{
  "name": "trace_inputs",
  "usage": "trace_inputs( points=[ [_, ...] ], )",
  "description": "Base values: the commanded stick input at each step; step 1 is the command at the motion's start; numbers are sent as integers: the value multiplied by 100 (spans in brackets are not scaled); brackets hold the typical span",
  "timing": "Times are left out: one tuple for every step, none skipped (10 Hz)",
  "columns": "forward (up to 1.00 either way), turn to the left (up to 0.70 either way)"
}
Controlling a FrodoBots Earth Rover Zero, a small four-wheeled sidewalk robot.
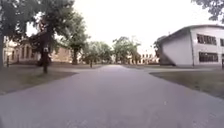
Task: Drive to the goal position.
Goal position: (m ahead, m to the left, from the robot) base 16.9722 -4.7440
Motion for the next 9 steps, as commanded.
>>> trace_inputs(
  points=[
    [45, 0],
    [45, 0],
    [45, 0],
    [45, 0],
    [45, 0],
    [45, 0],
    [45, 0],
    [45, 0],
    [45, 0]
  ],
)
